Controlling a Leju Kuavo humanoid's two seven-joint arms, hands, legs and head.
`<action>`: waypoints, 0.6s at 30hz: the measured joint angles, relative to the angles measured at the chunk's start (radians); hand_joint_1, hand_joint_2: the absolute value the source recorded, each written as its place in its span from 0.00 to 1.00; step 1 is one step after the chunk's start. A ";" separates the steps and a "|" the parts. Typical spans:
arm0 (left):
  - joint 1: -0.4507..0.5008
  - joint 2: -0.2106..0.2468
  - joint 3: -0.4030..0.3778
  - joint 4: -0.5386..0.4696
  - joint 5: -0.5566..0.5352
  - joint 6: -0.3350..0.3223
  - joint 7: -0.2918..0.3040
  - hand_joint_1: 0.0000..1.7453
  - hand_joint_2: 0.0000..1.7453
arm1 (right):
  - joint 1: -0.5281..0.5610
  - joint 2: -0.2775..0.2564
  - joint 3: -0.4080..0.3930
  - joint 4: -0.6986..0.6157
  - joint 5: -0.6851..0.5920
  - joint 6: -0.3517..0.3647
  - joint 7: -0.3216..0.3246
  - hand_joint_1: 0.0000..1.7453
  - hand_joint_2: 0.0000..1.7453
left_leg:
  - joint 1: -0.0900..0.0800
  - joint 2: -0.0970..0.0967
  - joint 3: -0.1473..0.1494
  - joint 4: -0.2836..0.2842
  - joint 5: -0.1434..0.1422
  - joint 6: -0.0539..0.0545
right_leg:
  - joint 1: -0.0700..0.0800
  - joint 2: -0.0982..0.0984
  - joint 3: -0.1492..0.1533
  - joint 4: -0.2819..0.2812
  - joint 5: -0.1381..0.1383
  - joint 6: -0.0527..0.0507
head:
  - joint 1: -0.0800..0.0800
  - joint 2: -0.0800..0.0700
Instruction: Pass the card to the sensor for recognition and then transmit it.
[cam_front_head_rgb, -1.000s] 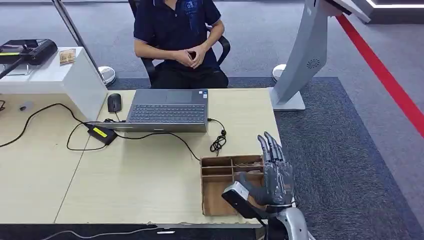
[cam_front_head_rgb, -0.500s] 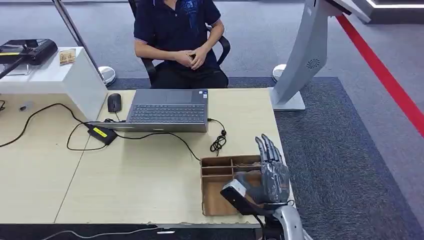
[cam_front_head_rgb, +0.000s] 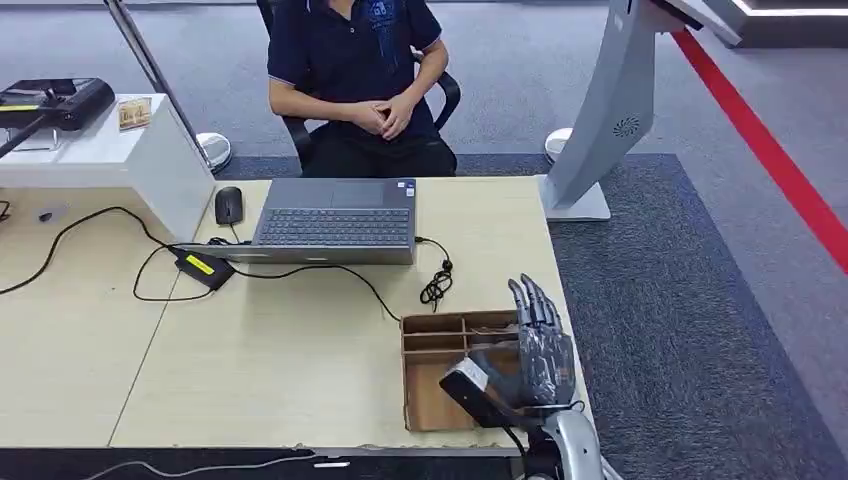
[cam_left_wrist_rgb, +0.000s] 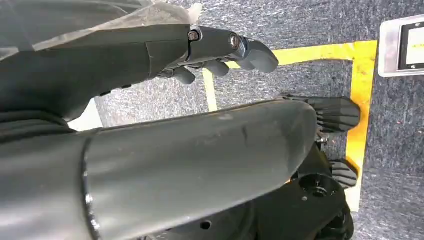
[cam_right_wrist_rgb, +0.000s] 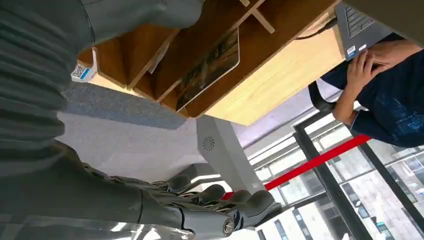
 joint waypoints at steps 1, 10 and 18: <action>0.000 0.000 0.000 0.000 -0.001 0.000 0.000 0.00 0.00 | -0.001 0.002 0.000 0.005 0.000 -0.001 -0.003 0.00 1.00 | 0.000 0.000 0.000 0.000 0.000 0.000 | 0.000 0.000 0.000 0.000 0.000 0.000 | 0.000 0.000; 0.000 0.000 0.000 0.000 -0.006 -0.003 0.000 0.00 0.00 | -0.011 0.019 -0.001 0.034 0.002 -0.009 -0.016 0.00 1.00 | 0.000 0.000 0.000 0.000 0.000 0.000 | 0.000 0.000 0.000 0.000 0.000 0.000 | 0.000 0.000; 0.000 0.000 0.000 0.000 -0.008 -0.003 0.000 0.00 0.00 | -0.017 0.030 -0.001 0.052 0.003 -0.009 -0.016 0.00 1.00 | 0.000 0.000 0.000 0.000 0.000 0.000 | 0.000 0.000 0.000 0.000 0.000 0.000 | 0.000 0.000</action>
